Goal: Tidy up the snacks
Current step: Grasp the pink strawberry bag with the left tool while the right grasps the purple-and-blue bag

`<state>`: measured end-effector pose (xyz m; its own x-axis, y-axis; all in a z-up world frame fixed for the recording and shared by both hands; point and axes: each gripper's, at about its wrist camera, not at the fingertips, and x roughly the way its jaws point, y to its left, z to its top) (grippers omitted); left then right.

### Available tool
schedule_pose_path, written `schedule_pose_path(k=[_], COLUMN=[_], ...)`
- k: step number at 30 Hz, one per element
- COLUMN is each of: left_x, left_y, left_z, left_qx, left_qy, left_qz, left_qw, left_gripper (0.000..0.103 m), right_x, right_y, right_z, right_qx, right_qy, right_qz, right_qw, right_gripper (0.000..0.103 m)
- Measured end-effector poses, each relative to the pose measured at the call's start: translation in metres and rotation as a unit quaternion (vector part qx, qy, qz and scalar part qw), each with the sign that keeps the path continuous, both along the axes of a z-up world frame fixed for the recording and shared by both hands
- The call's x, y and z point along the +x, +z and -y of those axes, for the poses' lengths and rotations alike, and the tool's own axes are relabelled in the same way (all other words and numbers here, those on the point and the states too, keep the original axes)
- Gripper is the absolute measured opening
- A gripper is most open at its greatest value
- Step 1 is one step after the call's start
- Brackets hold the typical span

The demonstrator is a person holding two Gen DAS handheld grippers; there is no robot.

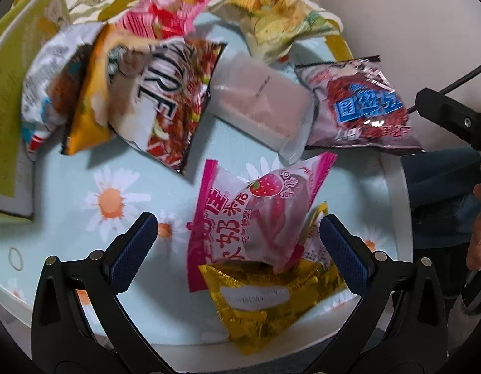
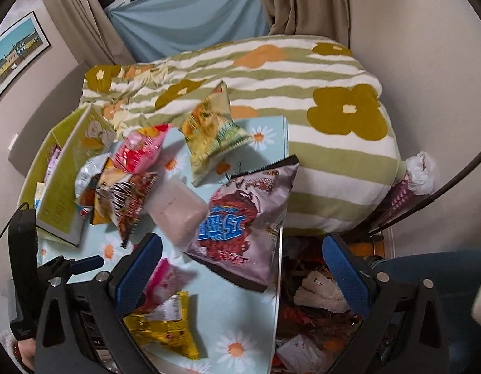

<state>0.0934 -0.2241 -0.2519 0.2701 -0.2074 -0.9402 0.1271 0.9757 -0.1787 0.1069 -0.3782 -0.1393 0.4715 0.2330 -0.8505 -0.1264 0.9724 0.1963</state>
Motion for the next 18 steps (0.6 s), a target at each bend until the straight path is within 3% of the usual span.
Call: schedule_pose_path(k=[7, 18], left_x=[-0.003, -0.010], left_y=[-0.019, -0.012], left_z=[0.011, 0.024], left_qx=[0.008, 0.034], left_qy=[0.003, -0.011], left_qz=[-0.008, 0.015], left_qw=[0.9999, 0.9992], left_gripper=[0.078, 0.056], right_x=[0.014, 0.033], right_y=[-0.023, -0.039], right_z=[-0.005, -0.018], right_qx=[-0.006, -0.017], right_qy=[0.029, 0.063], right_qz=[-0.012, -0.010], right_qw=[0.999, 0.998], right_gripper=[0.103, 0.103])
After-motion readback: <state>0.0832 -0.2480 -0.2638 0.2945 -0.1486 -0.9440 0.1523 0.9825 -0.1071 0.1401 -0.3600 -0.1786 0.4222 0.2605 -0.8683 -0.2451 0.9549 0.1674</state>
